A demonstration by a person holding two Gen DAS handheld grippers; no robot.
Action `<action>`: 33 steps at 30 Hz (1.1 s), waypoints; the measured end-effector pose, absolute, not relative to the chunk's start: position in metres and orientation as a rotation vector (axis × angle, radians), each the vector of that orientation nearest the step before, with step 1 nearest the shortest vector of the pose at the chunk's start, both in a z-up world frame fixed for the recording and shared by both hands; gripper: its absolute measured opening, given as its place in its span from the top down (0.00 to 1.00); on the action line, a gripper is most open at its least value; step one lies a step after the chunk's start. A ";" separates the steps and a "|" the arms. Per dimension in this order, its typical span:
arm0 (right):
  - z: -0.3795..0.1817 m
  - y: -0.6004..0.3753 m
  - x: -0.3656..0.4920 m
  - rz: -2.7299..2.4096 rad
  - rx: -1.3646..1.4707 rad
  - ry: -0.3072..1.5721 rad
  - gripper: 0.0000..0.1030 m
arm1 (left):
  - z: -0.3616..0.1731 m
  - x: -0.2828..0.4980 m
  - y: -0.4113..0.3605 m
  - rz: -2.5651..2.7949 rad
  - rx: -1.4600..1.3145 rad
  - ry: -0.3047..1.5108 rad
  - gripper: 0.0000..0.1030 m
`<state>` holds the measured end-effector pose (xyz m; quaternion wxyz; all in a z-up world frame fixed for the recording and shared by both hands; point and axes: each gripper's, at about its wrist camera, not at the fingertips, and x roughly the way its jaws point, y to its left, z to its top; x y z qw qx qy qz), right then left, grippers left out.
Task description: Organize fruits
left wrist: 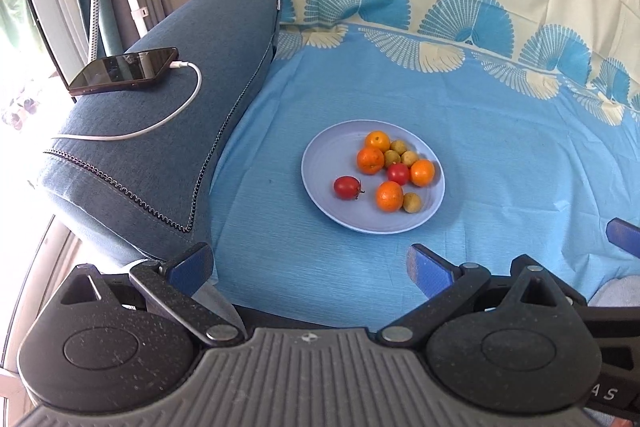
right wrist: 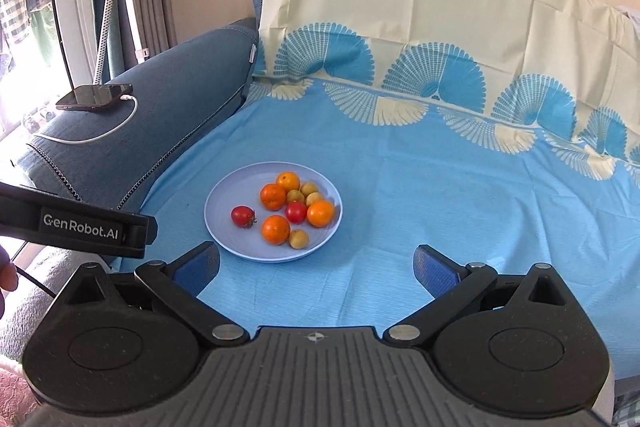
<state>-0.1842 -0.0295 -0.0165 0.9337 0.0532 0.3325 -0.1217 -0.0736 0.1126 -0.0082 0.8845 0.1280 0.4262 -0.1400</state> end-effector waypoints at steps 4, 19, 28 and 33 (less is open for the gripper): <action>-0.018 -0.029 -0.183 -0.255 0.105 0.684 0.01 | -0.011 -0.070 0.110 -0.298 0.275 0.899 0.00; -0.022 -0.026 -0.176 -0.252 0.086 0.706 0.01 | -0.017 -0.065 0.108 -0.284 0.290 0.915 0.00; -0.021 -0.026 -0.176 -0.251 0.086 0.708 0.01 | -0.015 -0.066 0.107 -0.280 0.294 0.909 0.00; -0.021 -0.026 -0.176 -0.251 0.086 0.707 0.01 | -0.014 -0.067 0.107 -0.278 0.296 0.905 0.00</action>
